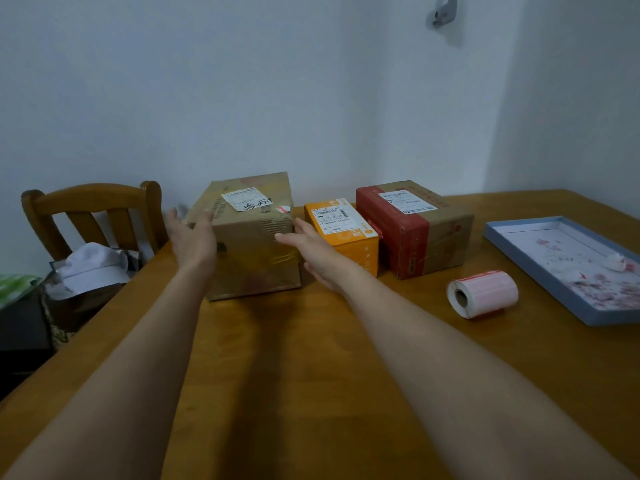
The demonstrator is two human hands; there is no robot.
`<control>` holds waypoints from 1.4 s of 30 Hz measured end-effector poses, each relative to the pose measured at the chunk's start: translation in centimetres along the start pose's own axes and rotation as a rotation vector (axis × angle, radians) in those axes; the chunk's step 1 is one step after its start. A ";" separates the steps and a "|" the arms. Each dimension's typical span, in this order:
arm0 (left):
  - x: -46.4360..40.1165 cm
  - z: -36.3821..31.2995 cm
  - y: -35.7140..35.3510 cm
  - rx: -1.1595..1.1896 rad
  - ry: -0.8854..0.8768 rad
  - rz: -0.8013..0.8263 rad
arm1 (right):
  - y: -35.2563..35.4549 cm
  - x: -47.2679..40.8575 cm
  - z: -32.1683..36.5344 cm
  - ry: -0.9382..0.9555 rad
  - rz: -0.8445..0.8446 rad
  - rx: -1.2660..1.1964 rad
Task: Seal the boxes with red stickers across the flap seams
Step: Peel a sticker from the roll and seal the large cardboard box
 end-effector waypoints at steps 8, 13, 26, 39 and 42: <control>0.6 -1.4 1.8 -0.256 -0.100 -0.192 | 2.2 0.4 0.1 0.010 -0.127 0.102; 1.2 -1.7 3.8 -0.322 0.085 0.080 | 4.4 1.4 1.2 -0.025 -0.340 0.242; 11.5 -6.9 3.7 -0.476 0.204 0.460 | 7.5 7.6 1.2 -0.154 -0.551 0.390; 10.2 -5.9 3.7 -0.774 0.024 0.273 | 10.7 15.4 3.4 -0.380 -0.390 0.337; 10.0 -5.2 3.6 -0.690 0.080 0.333 | 10.2 15.7 3.7 -0.394 -0.330 0.325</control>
Point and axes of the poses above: each hand's wrist, its own x-axis away from the middle knuckle, its own y-axis out of the back of the hand, z = x × y, the point moved 1 cm from there along -x, towards the middle knuckle, and after that the axes turned 3 degrees about x, right-handed, at the moved point
